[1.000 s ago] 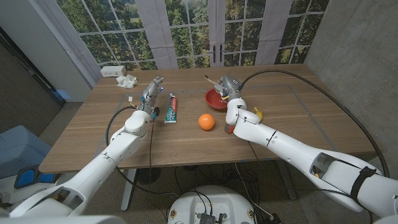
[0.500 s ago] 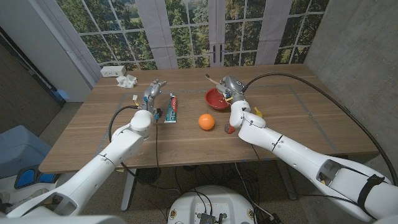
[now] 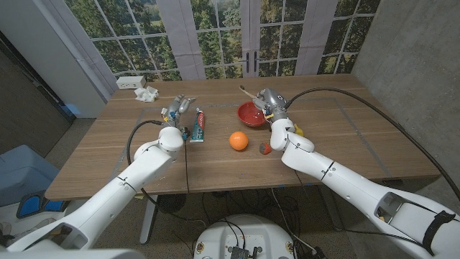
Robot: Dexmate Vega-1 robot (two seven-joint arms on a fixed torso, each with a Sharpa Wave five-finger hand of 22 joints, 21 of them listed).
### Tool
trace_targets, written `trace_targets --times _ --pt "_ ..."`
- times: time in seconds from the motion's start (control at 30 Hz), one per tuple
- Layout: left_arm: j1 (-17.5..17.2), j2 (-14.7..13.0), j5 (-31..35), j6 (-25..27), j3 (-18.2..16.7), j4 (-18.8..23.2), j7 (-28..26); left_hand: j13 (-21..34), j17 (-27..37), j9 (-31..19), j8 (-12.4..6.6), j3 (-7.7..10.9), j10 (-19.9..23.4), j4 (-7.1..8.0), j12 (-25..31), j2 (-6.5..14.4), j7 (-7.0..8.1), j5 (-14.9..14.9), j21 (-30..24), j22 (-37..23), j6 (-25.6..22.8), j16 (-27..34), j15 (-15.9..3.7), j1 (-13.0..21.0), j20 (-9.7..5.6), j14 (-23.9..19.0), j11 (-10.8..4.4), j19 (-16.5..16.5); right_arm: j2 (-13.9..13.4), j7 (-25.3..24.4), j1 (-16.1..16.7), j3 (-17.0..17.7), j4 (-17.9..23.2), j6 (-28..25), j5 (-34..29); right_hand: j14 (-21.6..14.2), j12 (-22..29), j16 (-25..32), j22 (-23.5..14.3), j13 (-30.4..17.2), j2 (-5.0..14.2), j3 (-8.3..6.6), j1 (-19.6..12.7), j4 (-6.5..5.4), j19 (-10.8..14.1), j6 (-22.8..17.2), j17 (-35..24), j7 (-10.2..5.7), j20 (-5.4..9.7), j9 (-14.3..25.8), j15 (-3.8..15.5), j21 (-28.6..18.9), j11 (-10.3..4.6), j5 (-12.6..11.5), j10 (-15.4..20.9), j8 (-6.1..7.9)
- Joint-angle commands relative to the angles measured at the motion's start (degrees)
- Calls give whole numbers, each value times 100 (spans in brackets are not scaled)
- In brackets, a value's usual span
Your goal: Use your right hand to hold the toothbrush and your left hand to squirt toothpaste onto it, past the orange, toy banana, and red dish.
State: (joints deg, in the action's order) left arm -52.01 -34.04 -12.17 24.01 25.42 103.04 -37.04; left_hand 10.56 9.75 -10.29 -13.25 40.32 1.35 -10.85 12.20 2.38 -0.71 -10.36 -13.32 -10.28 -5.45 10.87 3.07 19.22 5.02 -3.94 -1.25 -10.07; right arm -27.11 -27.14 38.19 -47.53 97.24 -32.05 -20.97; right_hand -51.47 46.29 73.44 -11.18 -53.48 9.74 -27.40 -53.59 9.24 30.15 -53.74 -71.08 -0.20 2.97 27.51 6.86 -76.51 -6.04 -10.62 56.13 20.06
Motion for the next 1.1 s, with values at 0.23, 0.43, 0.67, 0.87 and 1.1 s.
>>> trace_targets --times 0.23,0.43,0.67,0.87,1.1 --pt "62 138 485 1341 204 561 -388 22 18 -9 -29 34 103 -30 51 -61 6 -12 7 -9 -85 30 -51 162 -21 -135 -22 -106 -240 66 360 290 304 318 82 23 41 110 1 -1 22 -594 109 -233 -42 -213 -11 -109 516 29 557 -80 -458 -23 506 -49" --pt "134 259 565 1804 263 637 -502 25 19 -11 -21 28 165 -28 62 -110 7 -8 6 -12 -90 48 -95 251 -16 -236 -40 -147 -294 59 457 365 343 416 110 42 48 174 12 -2 20 -631 134 -231 -58 -223 -9 -102 518 43 556 -124 -469 -22 502 -82" --pt "282 336 687 2231 418 638 -521 28 21 -13 -13 30 217 -25 66 -150 -11 -9 2 -14 -101 65 -127 372 -26 -362 -25 -206 -344 52 553 448 393 482 136 53 53 225 19 -4 18 -658 156 -231 -76 -226 -8 -107 515 67 554 -155 -465 -20 493 -103" --pt "452 445 687 2634 500 573 -468 30 22 -14 -22 28 256 -25 72 -176 -13 -8 5 -15 -138 59 -144 435 -37 -389 -38 -223 -370 37 609 526 396 557 181 66 59 259 24 -4 16 -678 176 -233 -79 -241 -7 -105 514 72 553 -180 -465 -19 496 -121" --pt "786 541 677 3157 701 401 -300 32 23 -15 -45 23 274 -23 68 -204 -20 -7 13 -17 -217 47 -143 506 -42 -404 -42 -232 -379 56 611 595 297 697 265 81 63 300 30 -4 13 -703 195 -232 -91 -248 -6 -106 519 81 553 -206 -463 -18 491 -144"
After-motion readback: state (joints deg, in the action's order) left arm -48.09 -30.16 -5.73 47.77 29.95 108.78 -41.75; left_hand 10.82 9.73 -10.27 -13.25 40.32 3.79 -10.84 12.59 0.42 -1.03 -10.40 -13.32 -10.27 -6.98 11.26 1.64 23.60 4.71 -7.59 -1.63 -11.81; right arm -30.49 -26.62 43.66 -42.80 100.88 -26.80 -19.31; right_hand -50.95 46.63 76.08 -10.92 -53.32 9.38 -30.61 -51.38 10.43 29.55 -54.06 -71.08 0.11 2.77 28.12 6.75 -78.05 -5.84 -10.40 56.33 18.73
